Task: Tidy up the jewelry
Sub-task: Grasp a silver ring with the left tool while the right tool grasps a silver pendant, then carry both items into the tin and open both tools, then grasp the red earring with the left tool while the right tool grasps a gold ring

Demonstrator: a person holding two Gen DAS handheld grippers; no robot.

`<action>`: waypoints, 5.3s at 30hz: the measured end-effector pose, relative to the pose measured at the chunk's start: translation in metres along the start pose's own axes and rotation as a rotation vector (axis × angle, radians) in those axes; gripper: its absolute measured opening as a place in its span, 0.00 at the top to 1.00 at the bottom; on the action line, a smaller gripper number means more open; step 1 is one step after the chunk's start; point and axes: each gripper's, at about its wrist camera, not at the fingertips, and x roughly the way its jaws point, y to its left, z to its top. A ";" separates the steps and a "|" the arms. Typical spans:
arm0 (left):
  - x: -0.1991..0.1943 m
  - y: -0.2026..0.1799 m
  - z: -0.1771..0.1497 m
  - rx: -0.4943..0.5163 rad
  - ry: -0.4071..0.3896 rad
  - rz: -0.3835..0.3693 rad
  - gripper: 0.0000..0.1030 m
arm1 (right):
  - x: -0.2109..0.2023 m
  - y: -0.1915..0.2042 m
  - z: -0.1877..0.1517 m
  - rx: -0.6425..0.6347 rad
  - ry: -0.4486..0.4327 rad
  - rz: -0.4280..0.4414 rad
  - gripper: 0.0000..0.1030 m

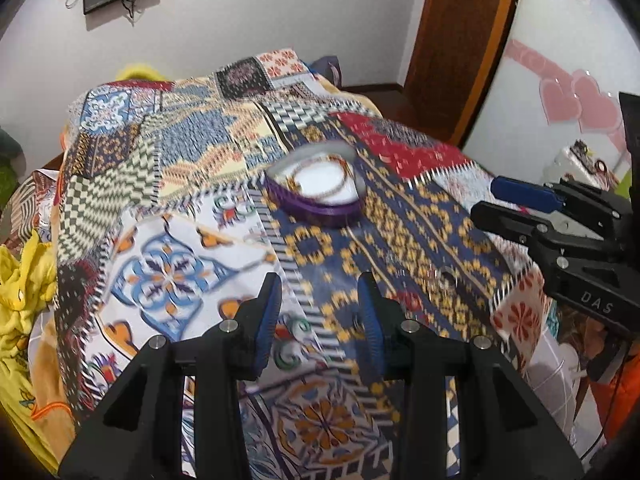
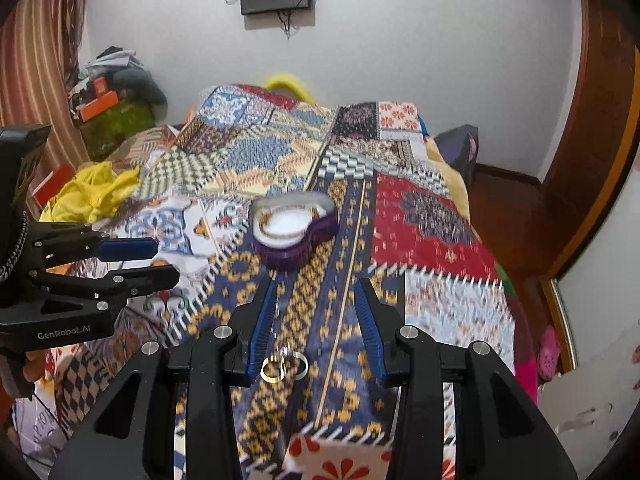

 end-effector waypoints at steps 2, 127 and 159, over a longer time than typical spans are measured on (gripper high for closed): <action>0.005 -0.003 -0.007 0.008 0.018 -0.002 0.62 | 0.002 -0.001 -0.008 0.004 0.016 -0.003 0.64; 0.090 0.036 0.077 -0.082 -0.040 -0.097 0.80 | 0.099 -0.015 0.075 0.087 0.042 0.200 0.86; -0.009 0.028 0.056 -0.087 -0.145 -0.017 0.65 | 0.013 0.003 0.053 0.003 -0.041 0.070 0.69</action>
